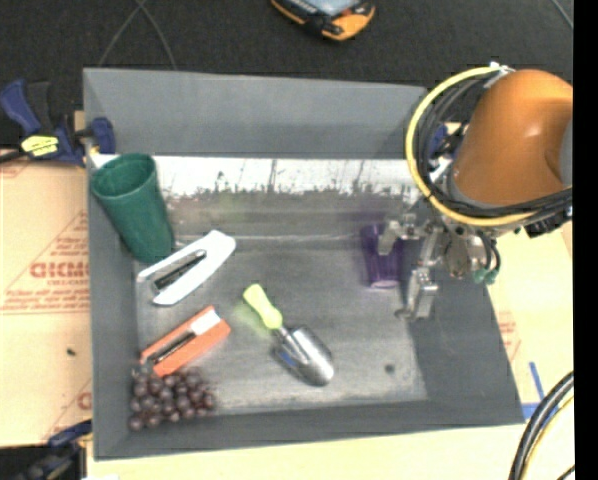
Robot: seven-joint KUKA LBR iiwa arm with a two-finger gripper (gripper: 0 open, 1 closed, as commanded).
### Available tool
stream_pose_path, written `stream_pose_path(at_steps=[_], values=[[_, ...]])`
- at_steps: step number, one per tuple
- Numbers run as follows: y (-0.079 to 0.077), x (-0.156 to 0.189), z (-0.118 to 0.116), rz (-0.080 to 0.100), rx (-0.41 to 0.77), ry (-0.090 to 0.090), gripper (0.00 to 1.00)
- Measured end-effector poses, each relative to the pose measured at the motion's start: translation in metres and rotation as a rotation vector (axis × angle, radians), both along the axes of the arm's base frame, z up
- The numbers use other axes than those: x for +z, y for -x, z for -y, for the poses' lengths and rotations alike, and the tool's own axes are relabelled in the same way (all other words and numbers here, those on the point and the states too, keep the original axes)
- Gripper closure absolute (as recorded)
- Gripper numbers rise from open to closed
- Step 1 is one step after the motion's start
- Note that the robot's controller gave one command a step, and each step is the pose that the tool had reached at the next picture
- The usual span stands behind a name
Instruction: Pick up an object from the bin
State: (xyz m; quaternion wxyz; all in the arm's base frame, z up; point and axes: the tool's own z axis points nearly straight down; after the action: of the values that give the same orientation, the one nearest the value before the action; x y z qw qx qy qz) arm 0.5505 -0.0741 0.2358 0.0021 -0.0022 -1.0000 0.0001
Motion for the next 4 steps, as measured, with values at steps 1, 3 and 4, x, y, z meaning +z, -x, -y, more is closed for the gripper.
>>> stream_pose_path(at_steps=[1, 3, 4], values=[[-0.001, 0.005, 0.000, 0.008, 0.003, 0.001, 0.00], [0.015, -0.074, -0.110, 0.022, -0.063, 0.003, 0.00], [0.071, -0.118, -0.118, 0.000, -0.328, 0.001, 0.00]])
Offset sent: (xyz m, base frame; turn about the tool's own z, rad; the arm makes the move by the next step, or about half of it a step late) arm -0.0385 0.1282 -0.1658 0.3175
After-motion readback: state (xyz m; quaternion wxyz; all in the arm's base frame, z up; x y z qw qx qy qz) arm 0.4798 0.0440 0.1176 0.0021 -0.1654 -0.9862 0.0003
